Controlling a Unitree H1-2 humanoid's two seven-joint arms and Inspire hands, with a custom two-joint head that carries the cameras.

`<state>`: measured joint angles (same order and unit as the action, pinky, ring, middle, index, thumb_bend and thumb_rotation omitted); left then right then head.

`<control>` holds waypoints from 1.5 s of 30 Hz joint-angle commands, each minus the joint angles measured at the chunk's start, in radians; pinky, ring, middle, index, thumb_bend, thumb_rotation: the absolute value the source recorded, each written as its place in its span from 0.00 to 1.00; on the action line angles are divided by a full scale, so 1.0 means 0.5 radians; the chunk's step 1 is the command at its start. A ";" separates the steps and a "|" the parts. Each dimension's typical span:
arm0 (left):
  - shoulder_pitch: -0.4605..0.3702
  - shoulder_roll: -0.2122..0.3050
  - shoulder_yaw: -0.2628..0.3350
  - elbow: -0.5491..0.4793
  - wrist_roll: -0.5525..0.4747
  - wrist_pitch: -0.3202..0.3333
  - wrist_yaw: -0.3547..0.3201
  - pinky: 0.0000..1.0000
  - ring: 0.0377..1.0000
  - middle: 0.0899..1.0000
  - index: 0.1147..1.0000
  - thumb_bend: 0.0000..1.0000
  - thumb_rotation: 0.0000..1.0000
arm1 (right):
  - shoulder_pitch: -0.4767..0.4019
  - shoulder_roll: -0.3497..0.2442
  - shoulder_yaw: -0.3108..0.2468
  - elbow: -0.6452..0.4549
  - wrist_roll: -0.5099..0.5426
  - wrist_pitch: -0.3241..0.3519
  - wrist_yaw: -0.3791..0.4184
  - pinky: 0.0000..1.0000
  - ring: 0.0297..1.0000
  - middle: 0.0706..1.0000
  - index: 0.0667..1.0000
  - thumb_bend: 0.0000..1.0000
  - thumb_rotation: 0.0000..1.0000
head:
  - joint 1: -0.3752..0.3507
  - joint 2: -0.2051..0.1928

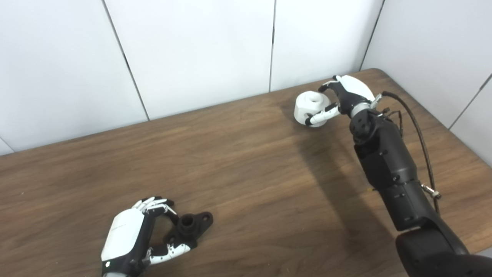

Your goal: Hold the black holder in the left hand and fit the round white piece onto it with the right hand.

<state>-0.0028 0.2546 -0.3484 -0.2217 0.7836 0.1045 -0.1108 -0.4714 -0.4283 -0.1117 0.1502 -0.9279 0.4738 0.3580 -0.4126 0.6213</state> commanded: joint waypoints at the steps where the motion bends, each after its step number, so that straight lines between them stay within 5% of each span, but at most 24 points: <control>1: 0.051 0.019 -0.013 0.018 0.006 0.041 -0.082 0.90 0.85 0.74 0.42 0.52 0.04 | -0.065 -0.048 -0.012 -0.051 -0.022 -0.008 -0.015 1.00 1.00 1.00 0.77 0.90 0.35 | -0.002 0.002; 36: 0.047 0.002 -0.007 0.015 0.012 0.060 -0.106 0.89 0.85 0.75 0.42 0.52 0.04 | -0.040 -0.093 0.049 -0.040 0.063 -0.011 -0.132 1.00 1.00 0.94 0.65 0.85 0.31 | -0.002 0.007; 38: 0.048 0.001 -0.010 0.006 0.020 0.072 -0.119 0.89 0.85 0.74 0.42 0.52 0.04 | -0.034 -0.088 0.044 -0.032 0.120 -0.021 -0.206 1.00 1.00 0.92 0.60 0.83 0.28 | 0.000 0.009; 40: 0.050 -0.002 -0.011 -0.005 0.024 0.082 -0.129 0.89 0.85 0.75 0.42 0.52 0.04 | -0.024 -0.086 0.044 -0.029 0.174 -0.040 -0.285 1.00 1.00 0.89 0.48 0.59 0.18 | 0.003 0.009; 45: 0.047 -0.002 -0.009 0.010 0.017 0.061 -0.116 0.89 0.85 0.74 0.42 0.52 0.04 | 0.006 -0.108 0.074 -0.025 0.281 -0.109 -0.438 1.00 1.00 0.83 0.45 0.52 0.14 | 0.005 0.007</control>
<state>-0.0032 0.2475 -0.3441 -0.2272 0.7926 0.1097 -0.1240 -0.4426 -0.4438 -0.0756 0.1570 -0.7989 0.4563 0.1796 -0.4096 0.6243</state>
